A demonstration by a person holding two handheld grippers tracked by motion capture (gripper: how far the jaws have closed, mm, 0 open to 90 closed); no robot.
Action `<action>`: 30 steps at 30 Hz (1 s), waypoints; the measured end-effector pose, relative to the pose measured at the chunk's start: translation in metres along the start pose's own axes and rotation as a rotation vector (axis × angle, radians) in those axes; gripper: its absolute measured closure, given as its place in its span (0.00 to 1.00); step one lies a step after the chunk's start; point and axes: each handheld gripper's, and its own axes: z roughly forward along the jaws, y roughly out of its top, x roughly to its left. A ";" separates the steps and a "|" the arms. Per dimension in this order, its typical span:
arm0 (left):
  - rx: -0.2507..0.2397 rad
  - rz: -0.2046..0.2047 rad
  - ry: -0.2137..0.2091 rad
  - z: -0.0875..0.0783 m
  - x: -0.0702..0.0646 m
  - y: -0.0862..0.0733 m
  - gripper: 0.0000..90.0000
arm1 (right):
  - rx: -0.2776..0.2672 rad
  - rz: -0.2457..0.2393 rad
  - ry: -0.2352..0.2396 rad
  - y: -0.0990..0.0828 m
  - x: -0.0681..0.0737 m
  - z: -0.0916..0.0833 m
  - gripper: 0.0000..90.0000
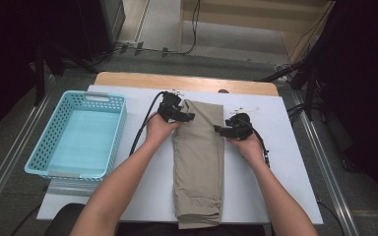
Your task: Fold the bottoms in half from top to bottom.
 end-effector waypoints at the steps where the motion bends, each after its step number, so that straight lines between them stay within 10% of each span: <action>1: 0.000 0.003 0.008 0.002 0.001 -0.001 0.42 | -0.005 0.028 0.002 0.002 -0.004 0.002 0.41; 13: 0.067 -0.052 -0.009 0.003 0.024 -0.016 0.77 | 0.015 -0.024 -0.066 0.008 -0.005 0.019 0.41; 22: 0.033 -0.040 -0.001 0.014 0.021 -0.008 0.44 | -0.014 0.013 -0.069 0.016 -0.004 0.030 0.42; 30: 0.003 -0.060 -0.040 0.024 0.012 -0.010 0.72 | -0.009 0.019 -0.055 0.024 0.009 0.039 0.66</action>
